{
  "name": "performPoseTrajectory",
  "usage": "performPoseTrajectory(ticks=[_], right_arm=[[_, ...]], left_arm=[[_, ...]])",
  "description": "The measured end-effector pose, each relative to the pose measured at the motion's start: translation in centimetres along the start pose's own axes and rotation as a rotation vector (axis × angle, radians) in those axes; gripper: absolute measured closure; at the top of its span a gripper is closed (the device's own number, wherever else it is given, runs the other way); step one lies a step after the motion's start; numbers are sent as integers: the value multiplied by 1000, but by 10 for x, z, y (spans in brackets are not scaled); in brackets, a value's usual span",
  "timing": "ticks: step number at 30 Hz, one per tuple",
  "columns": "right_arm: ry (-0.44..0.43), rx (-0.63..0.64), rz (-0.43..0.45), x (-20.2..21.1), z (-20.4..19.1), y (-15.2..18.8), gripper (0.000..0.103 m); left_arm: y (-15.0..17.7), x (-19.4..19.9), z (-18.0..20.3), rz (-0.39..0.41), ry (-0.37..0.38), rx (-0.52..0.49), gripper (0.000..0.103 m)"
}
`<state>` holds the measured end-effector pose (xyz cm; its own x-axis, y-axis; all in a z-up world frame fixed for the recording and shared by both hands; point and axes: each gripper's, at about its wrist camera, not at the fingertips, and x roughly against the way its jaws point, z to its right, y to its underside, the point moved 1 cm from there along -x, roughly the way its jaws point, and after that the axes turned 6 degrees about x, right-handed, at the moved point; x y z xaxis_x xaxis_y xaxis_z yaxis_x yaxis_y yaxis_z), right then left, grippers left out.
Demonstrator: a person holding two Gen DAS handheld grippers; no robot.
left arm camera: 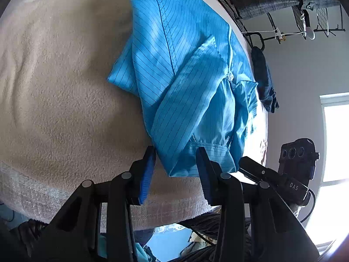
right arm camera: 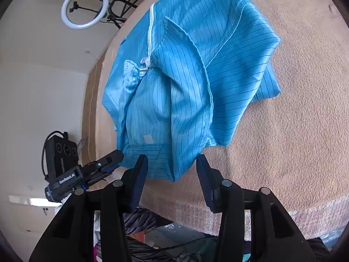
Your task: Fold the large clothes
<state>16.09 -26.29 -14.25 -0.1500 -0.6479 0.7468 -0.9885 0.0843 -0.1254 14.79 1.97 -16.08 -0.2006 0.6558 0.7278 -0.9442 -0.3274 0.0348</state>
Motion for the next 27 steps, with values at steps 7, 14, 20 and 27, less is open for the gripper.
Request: performPoseTrajectory(ticks=[7, 14, 20, 27], right_arm=[[29, 82, 40, 0, -7, 5, 97], [209, 391, 226, 28, -41, 18, 100], [231, 445, 129, 22, -36, 21, 99], [123, 409, 260, 81, -16, 18, 96]], left_arm=[[-9, 9, -8, 53, 61, 47, 99], [-10, 27, 4, 144, 54, -58, 100], [2, 23, 16, 100, -45, -169, 98], [-21, 74, 14, 226, -58, -200, 65]])
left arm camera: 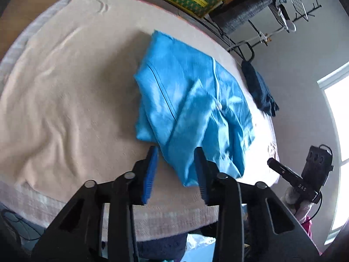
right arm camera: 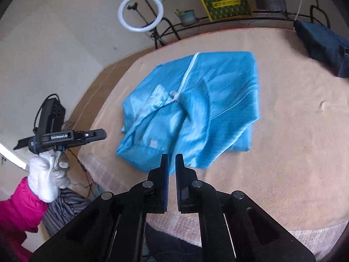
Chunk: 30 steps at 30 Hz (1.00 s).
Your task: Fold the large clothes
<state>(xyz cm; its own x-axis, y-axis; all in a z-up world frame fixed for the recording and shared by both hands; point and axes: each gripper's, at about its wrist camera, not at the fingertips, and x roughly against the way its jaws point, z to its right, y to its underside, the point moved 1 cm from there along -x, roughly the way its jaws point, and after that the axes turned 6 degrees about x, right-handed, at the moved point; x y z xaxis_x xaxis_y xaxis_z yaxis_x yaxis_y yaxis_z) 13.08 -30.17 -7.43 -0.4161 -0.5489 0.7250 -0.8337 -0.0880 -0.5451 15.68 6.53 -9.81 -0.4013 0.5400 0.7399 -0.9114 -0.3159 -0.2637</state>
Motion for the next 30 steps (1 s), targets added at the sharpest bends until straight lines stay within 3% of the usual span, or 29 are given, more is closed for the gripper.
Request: performPoseTrajectory(ticks=[3, 10, 13, 18, 22, 25, 26, 28, 30], right_arm=[[91, -106, 28, -4, 31, -10, 90], [197, -174, -5, -36, 64, -26, 84], [231, -140, -54, -52, 66, -29, 84], [259, -87, -108, -63, 70, -25, 84], [230, -86, -119, -59, 81, -29, 84], [149, -83, -52, -38, 85, -37, 80], [135, -78, -22, -31, 88, -40, 75], [132, -83, 66, -22, 94, -44, 54], [114, -101, 111, -24, 102, -50, 52]], left_arm=[[-36, 5, -14, 63, 1, 71, 64], [-84, -31, -20, 61, -7, 112, 62], [-90, -53, -29, 24, -5, 135, 62], [-79, -83, -45, -65, -81, 115, 62], [-75, -75, -45, -66, -93, 75, 62], [-83, -56, -49, -15, -16, 118, 62], [-87, -50, -51, -1, 35, 152, 62], [-95, -47, -58, 9, 125, 226, 62], [-102, -51, -66, 2, 211, 304, 59]])
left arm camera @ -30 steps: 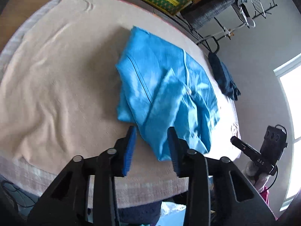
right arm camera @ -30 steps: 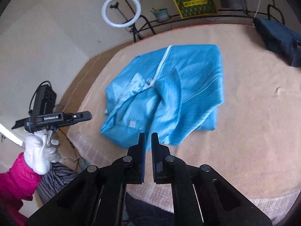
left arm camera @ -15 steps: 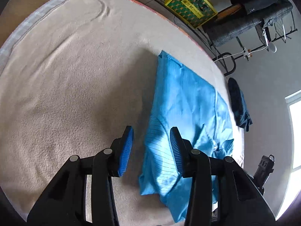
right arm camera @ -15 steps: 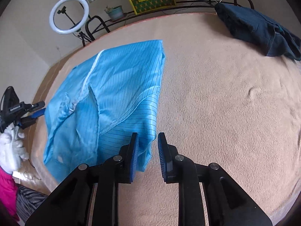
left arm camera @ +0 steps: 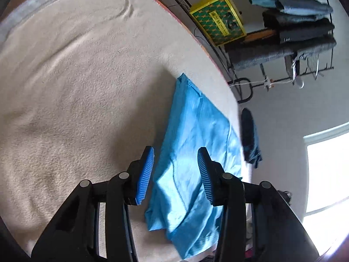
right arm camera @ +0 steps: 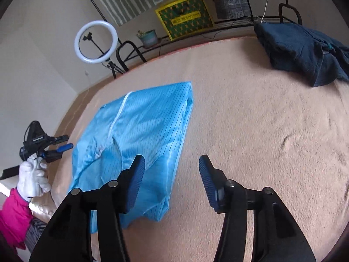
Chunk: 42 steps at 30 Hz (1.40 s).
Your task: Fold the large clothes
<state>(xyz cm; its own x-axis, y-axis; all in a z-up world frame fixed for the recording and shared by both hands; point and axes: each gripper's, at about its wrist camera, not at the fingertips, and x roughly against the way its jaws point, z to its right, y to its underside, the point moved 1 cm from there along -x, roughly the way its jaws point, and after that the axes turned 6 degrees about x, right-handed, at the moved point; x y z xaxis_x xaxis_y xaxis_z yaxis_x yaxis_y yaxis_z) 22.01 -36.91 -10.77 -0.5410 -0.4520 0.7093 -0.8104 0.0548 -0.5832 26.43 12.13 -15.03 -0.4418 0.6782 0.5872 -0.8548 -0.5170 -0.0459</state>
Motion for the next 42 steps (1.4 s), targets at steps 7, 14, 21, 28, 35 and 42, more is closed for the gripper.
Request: performPoseTrajectory(ticks=[7, 14, 21, 28, 35, 42], right_arm=[[-107, -76, -113, -42, 13, -8, 52], [-188, -169, -166, -69, 30, -12, 51], [-347, -271, -159, -80, 47, -17, 54], [-383, -306, -158, -82, 60, -19, 60], [-453, -298, -159, -91, 46, -22, 59], [-455, -305, -175, -102, 36, -21, 73]], left_arm=[[-19, -35, -8, -100, 52, 73, 58], [-29, -66, -4, -162, 18, 47, 58], [-31, -89, 11, -231, 30, -6, 58], [-40, -91, 1, -257, 58, 10, 67], [-41, -96, 1, -262, 82, 39, 67], [-34, -98, 16, -224, 0, -37, 77]])
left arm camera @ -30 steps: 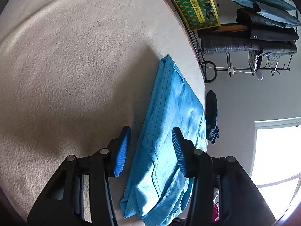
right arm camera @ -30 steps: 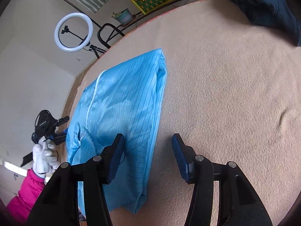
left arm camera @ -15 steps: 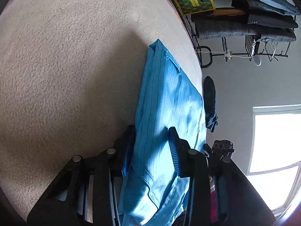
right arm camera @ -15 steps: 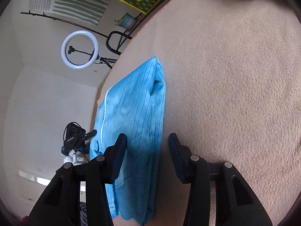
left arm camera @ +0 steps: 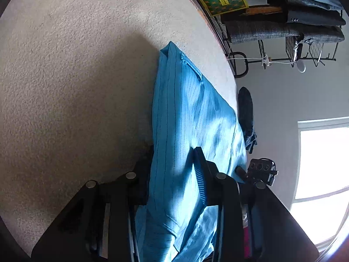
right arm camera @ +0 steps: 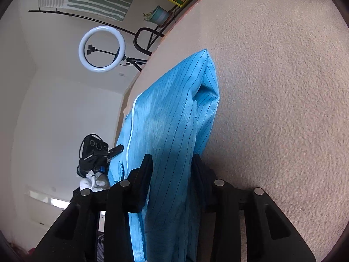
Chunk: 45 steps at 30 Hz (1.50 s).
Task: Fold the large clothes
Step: 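Lift the blue coat with both tools and carry it toward the navy garment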
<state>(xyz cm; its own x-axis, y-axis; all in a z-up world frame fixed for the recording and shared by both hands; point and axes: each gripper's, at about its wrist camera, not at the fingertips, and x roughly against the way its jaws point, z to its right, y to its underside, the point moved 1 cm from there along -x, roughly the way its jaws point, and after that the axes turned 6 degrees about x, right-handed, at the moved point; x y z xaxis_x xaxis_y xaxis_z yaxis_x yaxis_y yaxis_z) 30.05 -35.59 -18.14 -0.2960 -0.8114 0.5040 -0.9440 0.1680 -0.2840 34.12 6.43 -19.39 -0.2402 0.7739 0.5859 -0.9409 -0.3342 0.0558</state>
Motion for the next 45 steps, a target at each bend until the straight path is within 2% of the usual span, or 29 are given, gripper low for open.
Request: performPoseTrajectory(ticks=[2, 5, 9, 12, 21, 24, 29, 32, 45], right_arm=[[34, 10, -15, -1, -3, 1, 83], [102, 67, -18, 0, -15, 1, 91], [249, 167, -31, 2, -40, 2, 95], [355, 254, -40, 4, -58, 4, 96], [561, 435, -5, 14, -103, 17, 98], [611, 491, 20, 22, -119, 19, 98], [688, 552, 76, 39, -138, 20, 98], [742, 582, 108, 44, -148, 20, 98], [861, 616, 228, 100, -164, 45, 98]], left_arm=[[4, 0, 5, 22, -44, -45, 83], [11, 3, 18, 62, -117, -130, 90], [25, 5, 46, 130, -234, -276, 94], [36, 6, 62, 167, -270, -331, 95], [71, 17, 99, 229, -264, -428, 96], [89, 18, 121, 259, -285, -507, 97], [113, 11, 148, 276, -289, -573, 97], [131, 5, 167, 282, -311, -645, 97], [176, -22, 224, 297, -245, -787, 98]])
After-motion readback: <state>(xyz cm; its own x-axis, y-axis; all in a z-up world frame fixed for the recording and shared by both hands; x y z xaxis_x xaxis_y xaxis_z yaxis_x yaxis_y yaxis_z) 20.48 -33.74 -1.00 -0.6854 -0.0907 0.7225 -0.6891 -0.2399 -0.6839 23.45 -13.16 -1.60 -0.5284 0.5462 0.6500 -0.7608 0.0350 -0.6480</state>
